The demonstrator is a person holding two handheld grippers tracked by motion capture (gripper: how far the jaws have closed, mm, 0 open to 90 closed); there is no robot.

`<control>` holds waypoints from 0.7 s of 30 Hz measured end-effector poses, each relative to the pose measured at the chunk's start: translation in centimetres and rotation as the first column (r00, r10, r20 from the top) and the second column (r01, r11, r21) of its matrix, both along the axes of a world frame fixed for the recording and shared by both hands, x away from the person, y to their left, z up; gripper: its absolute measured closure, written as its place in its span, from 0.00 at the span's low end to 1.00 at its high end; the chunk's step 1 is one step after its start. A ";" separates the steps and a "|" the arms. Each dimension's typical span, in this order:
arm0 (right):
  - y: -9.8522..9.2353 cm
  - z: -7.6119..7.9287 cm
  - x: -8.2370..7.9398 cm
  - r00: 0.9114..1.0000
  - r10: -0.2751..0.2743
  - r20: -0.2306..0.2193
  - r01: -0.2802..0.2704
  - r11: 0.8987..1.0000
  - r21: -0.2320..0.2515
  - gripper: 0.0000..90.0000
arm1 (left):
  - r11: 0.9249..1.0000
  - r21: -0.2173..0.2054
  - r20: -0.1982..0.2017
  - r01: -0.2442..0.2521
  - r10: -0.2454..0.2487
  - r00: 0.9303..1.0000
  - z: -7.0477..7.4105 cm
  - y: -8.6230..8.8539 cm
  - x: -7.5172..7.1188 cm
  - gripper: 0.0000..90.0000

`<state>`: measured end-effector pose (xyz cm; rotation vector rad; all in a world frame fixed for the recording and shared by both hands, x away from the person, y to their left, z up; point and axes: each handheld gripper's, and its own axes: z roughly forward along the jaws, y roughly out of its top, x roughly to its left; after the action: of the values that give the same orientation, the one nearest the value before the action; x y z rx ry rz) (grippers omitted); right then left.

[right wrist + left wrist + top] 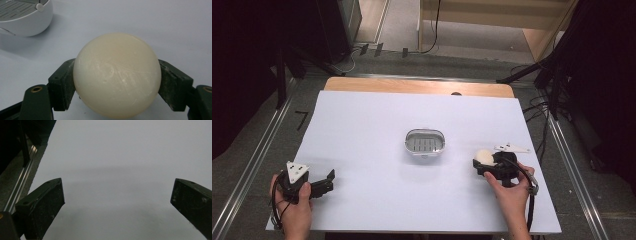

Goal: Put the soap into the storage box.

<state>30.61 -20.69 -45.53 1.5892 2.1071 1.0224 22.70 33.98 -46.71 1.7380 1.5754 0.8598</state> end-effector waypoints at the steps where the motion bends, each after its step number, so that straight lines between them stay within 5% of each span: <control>1: 0.1 0.1 0.0 1.000 0.005 0.001 -0.005 1.000 -0.001 0.28 | 1.000 0.000 0.000 0.000 0.000 1.000 0.0 0.0 0.0 0.00; 21: 2.1 1.1 0.5 0.999 0.051 0.016 -0.051 0.999 -0.002 0.28 | 1.000 0.000 0.002 0.000 0.000 1.000 0.0 0.0 0.0 0.00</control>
<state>31.13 -18.60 -44.45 1.5286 2.1471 1.0466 22.70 33.98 -46.72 1.7362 1.5740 0.8613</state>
